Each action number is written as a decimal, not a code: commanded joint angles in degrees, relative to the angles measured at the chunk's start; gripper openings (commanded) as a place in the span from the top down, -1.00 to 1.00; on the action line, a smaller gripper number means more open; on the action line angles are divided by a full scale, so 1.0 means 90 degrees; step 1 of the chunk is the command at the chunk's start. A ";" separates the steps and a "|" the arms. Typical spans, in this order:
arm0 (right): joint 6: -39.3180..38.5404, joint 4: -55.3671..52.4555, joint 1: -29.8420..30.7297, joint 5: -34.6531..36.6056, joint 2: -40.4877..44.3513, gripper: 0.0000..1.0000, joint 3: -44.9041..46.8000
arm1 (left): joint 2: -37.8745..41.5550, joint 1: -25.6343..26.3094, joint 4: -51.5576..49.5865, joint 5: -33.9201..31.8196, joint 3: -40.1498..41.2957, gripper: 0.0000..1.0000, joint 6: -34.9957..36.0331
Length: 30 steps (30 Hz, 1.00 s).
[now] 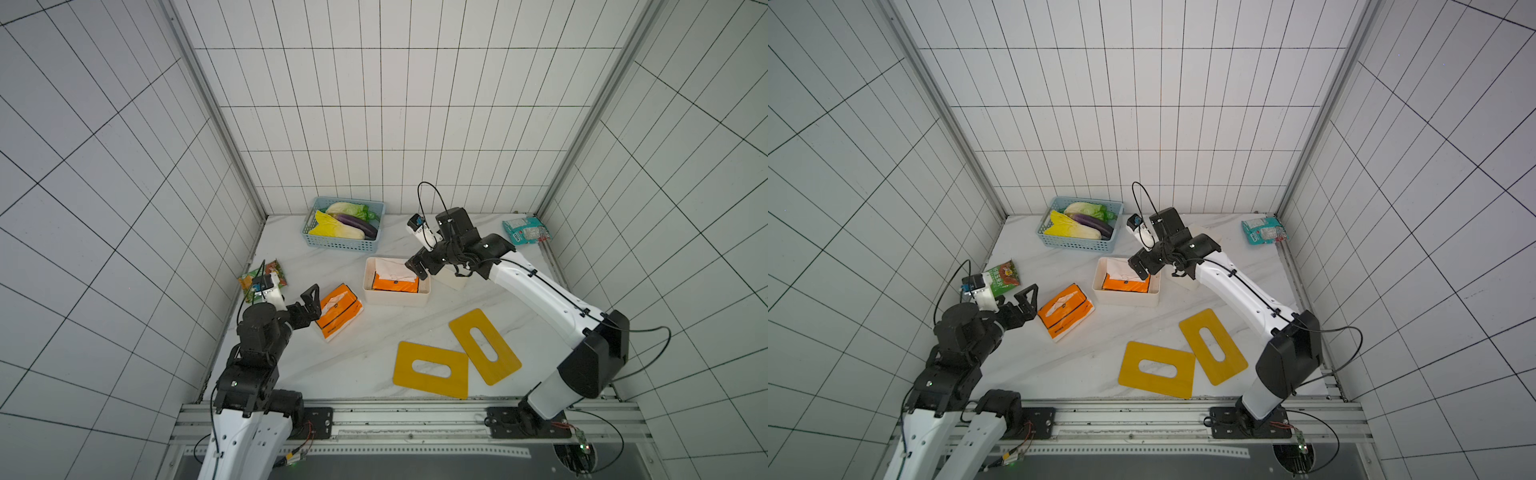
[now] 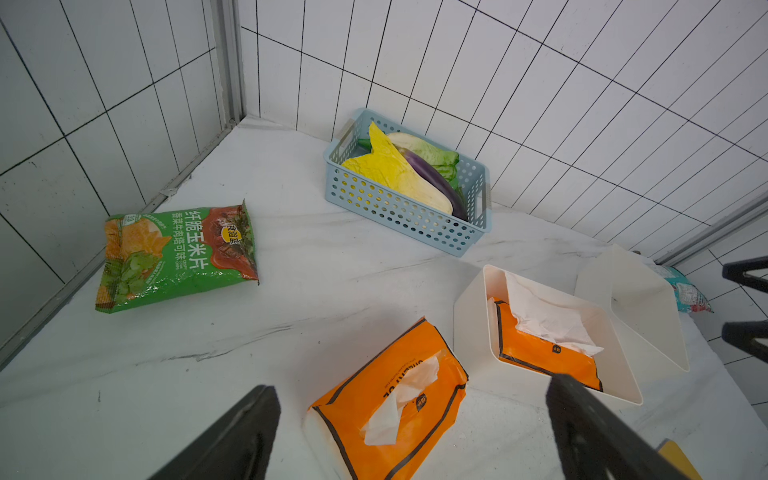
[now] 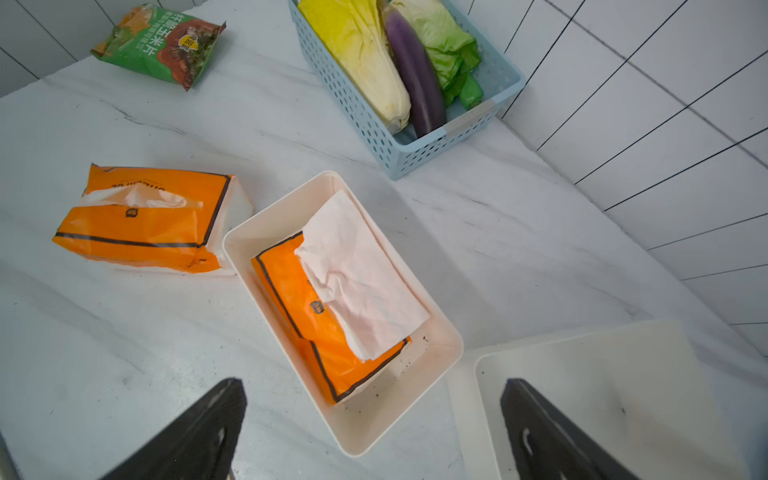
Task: Put the tissue paper into the tissue box
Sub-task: Adjust the paper towel at the center of the board.
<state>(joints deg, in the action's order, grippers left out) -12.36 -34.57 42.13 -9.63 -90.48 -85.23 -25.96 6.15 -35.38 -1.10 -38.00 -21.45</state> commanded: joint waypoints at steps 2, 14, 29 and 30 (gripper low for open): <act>0.0068 -0.0232 0.0464 -0.0658 0.0690 -1.00 0.1309 | 0.0003 -0.0040 0.0122 0.0128 0.0049 -0.97 0.0044; 0.0216 -0.0186 0.1921 -0.0675 0.1754 -0.80 0.3484 | 0.0032 -0.0039 0.0132 0.0159 0.0061 -0.97 0.0041; 0.1189 0.0667 0.3181 -0.0016 0.1844 -0.69 0.4471 | 0.0046 -0.0039 0.0137 0.0166 0.0062 -0.97 0.0041; 0.1301 0.0664 0.3216 0.0026 0.1774 -0.67 0.4465 | 0.0059 -0.0039 0.0142 0.0174 0.0062 -0.97 0.0035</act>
<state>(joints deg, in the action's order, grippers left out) -3.92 -30.00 70.19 -11.42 -74.24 -45.04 -25.93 6.15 -35.35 -0.12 -38.00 -21.45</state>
